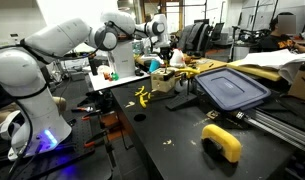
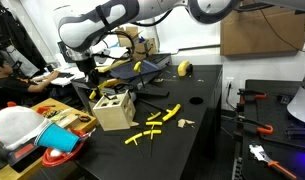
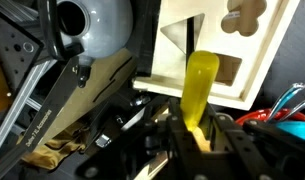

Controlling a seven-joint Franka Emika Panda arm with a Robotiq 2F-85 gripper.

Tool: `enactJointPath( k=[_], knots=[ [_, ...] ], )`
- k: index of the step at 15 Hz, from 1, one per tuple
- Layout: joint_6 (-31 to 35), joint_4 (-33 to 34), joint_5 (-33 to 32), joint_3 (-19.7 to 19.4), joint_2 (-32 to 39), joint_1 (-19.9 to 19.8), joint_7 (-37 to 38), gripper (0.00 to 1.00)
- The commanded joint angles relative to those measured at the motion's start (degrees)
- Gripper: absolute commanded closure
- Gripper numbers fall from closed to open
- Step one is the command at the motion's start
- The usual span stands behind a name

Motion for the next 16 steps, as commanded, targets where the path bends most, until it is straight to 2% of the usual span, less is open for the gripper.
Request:
enactJointPath(
  k=[1, 8, 16],
  knots=[
    [3.8, -3.0, 0.5, 0.4, -3.2, -0.1, 3.4, 0.94],
    [8.1, -8.1, 1.6, 1.2, -5.6, -0.6, 6.8, 0.94],
    [17.3, -24.6, 1.5, 0.3, -14.9, -1.1, 16.9, 0.94]
  ],
)
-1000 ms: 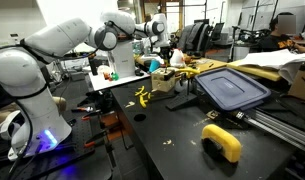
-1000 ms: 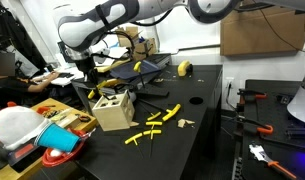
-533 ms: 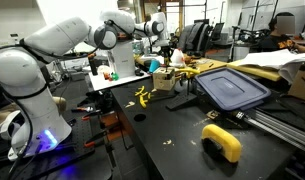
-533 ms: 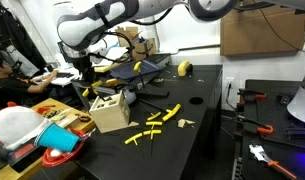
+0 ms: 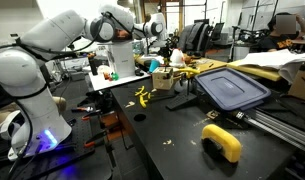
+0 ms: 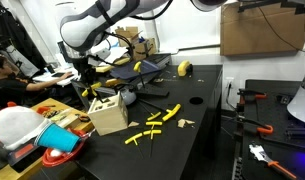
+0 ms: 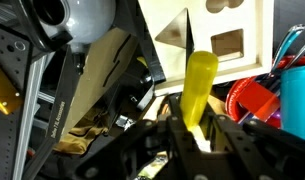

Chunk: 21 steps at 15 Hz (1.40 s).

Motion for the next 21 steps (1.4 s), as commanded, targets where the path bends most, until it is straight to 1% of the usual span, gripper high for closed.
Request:
enactJointPath(
  k=[1, 5, 8, 9, 10, 16, 21],
  knots=[
    [4.8, -13.6, 0.4, -0.1, -8.9, -0.7, 5.2, 0.94],
    [8.5, -22.5, 0.6, 0.2, -14.0, -1.5, 8.1, 0.94],
    [11.9, -29.3, -0.3, -0.4, -18.3, -1.8, 10.0, 0.94],
    [13.4, -31.6, -0.9, -0.9, -19.9, -1.7, 11.0, 0.94],
    [15.2, -33.8, 0.0, -2.6, -21.5, -0.6, 11.3, 0.94],
    [27.3, -48.6, -2.1, -6.1, -32.1, 1.1, 16.6, 0.94],
    [35.3, -62.2, -7.1, -9.7, -43.2, 3.4, 22.3, 0.94]
  ],
)
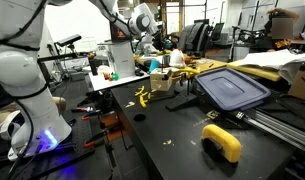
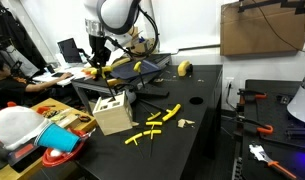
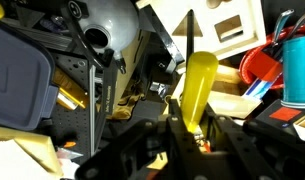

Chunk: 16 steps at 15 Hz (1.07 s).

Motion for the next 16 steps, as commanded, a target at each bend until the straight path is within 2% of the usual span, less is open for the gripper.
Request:
enactJointPath(
  k=[1, 4, 8, 11, 14, 16],
  knots=[
    [4.7, -14.1, -5.4, -3.2, -12.6, 2.1, 5.9, 0.94],
    [5.4, -19.8, -11.5, -3.8, -19.1, 2.0, 10.8, 0.94],
    [3.3, -22.6, -18.9, -4.6, -24.6, 2.0, 18.9, 0.94],
    [2.6, -22.5, -22.4, -4.5, -25.3, 1.4, 25.4, 0.94],
    [1.4, -21.8, -27.7, -5.1, -25.1, 0.6, 34.9, 0.94],
    [0.1, -22.2, -28.9, -5.5, -25.1, 0.3, 39.0, 0.94]
  ],
)
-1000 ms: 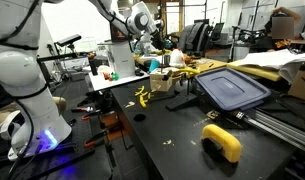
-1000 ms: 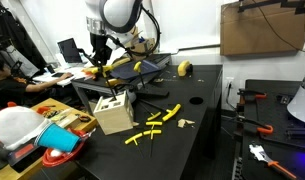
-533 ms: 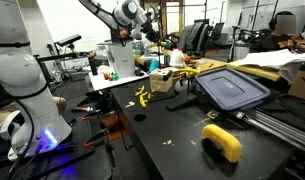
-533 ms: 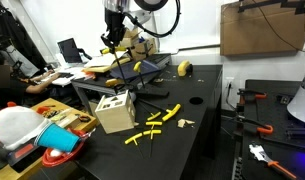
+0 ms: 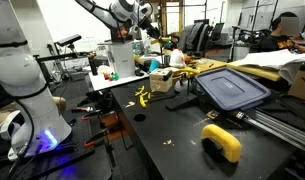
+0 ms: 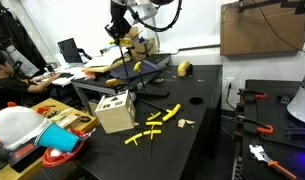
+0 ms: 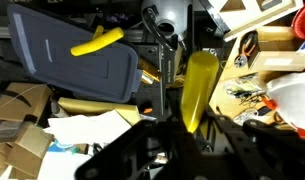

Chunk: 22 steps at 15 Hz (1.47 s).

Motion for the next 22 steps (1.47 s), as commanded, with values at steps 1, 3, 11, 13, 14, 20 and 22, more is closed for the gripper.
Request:
enactJointPath(
  k=[1, 3, 11, 13, 14, 20, 22],
  knots=[
    [-2.8, -1.3, -2.2, -0.7, -1.7, -0.5, 7.0, 0.94],
    [-3.6, -2.1, -1.4, -1.1, -2.0, -0.8, 8.7, 0.94],
    [-7.0, -4.6, -1.4, 3.2, -3.2, -6.9, 12.2, 0.94],
    [-6.6, -5.0, -0.7, 3.8, -2.9, -8.7, 12.7, 0.94],
    [-6.3, -5.1, -0.4, 4.0, -2.4, -9.5, 12.7, 0.94],
    [-6.8, -3.6, -3.9, 3.9, 1.0, -11.6, 21.1, 0.94],
    [-8.0, -2.4, -6.8, 3.7, 2.6, -11.5, 25.6, 0.94]
  ],
)
